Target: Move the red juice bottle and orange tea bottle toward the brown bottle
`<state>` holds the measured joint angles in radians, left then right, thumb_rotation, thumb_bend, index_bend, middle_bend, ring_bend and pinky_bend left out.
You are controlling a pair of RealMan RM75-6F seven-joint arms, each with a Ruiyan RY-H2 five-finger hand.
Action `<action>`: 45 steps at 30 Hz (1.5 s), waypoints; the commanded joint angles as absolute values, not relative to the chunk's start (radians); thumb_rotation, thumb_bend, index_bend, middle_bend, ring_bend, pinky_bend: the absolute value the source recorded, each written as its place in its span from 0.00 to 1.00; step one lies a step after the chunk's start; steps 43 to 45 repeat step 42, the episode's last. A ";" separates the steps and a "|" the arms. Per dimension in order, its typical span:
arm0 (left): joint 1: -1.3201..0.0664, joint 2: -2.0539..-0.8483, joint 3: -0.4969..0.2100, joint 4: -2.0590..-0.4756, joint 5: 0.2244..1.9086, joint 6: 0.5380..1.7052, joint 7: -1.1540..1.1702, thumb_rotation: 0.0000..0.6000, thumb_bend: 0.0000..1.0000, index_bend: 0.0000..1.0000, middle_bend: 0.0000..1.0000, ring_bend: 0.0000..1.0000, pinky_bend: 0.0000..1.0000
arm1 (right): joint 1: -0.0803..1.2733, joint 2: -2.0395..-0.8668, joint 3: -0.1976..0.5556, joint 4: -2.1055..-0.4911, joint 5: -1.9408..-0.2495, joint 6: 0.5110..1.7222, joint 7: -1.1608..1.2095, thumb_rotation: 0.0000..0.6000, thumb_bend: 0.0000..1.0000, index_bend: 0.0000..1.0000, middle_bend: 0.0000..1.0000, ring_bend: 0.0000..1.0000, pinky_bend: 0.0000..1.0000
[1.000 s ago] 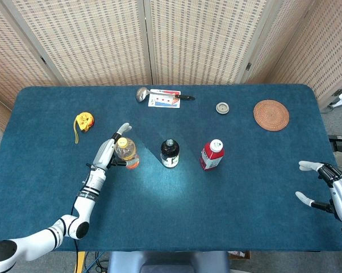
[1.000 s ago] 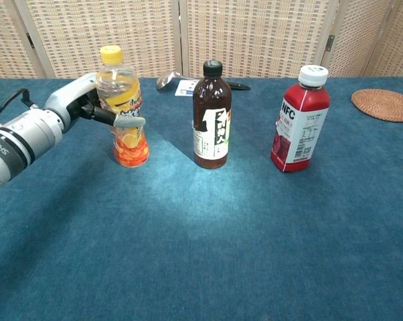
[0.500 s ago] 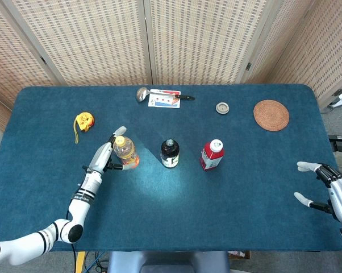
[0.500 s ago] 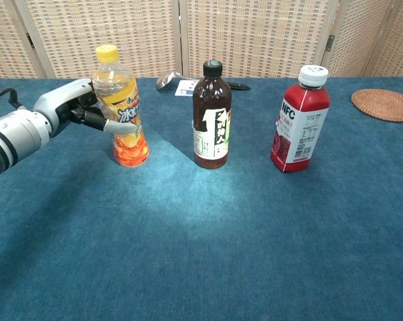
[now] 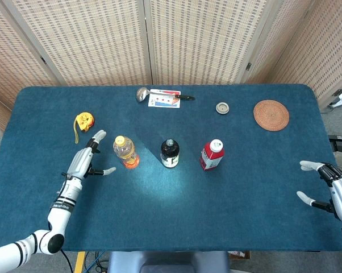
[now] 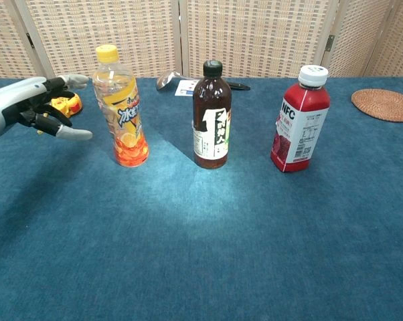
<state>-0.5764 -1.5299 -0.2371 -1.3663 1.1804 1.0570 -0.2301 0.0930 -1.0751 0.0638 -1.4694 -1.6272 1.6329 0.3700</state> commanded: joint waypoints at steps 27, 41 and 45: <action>-0.227 -1.277 0.090 -1.525 1.509 1.514 0.342 1.00 0.02 0.16 0.00 0.01 0.25 | 0.075 -0.990 0.088 -1.637 -1.424 1.483 0.110 1.00 0.12 0.32 0.39 0.32 0.50; -0.161 -1.310 0.107 -1.444 1.549 1.515 0.311 1.00 0.02 0.22 0.06 0.03 0.25 | 0.069 -0.986 0.091 -1.633 -1.409 1.460 0.125 1.00 0.13 0.32 0.39 0.32 0.50; -0.160 -1.312 0.108 -1.443 1.551 1.512 0.309 1.00 0.02 0.22 0.06 0.03 0.25 | 0.069 -0.986 0.090 -1.631 -1.413 1.459 0.128 1.00 0.13 0.32 0.39 0.32 0.50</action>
